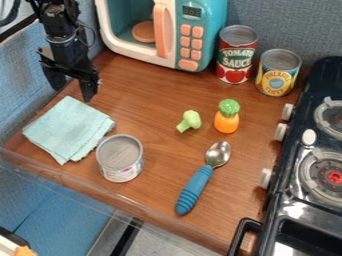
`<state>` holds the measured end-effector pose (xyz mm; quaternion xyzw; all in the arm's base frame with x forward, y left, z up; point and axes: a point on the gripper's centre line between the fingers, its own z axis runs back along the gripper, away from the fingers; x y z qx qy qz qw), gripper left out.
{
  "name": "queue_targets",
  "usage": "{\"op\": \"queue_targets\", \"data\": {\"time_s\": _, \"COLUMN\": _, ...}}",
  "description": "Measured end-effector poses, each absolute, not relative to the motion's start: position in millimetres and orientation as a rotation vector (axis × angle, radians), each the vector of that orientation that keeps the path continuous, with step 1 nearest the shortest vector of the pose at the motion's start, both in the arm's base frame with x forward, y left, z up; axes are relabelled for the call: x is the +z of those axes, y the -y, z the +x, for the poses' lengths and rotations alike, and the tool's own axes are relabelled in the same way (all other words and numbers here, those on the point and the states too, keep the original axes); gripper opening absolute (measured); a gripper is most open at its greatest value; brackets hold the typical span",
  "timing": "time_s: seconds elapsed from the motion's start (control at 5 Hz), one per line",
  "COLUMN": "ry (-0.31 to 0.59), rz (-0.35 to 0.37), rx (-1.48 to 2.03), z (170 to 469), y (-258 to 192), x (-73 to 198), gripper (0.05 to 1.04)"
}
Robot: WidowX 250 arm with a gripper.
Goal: Move the can in a straight line to the upper side of the table next to the green object
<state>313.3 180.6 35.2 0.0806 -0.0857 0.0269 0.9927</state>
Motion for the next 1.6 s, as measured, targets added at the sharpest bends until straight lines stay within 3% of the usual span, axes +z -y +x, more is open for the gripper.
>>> {"op": "queue_targets", "data": {"time_s": 0.2, "ry": 0.133, "rz": 0.14, "rx": 0.058, "z": 306.6, "y": -177.5, "x": 21.4, "gripper": 0.999}}
{"op": "queue_targets", "data": {"time_s": 0.8, "ry": 0.16, "rz": 0.051, "rx": 0.053, "z": 221.4, "y": -124.0, "x": 62.2, "gripper": 0.999}}
{"op": "queue_targets", "data": {"time_s": 1.2, "ry": 0.04, "rz": -0.038, "rx": -0.05, "z": 198.6, "y": -80.9, "x": 15.8, "gripper": 0.999}}
{"op": "queue_targets", "data": {"time_s": 1.6, "ry": -0.017, "rz": 0.001, "rx": -0.089, "z": 210.3, "y": -64.5, "x": -11.4, "gripper": 1.001}}
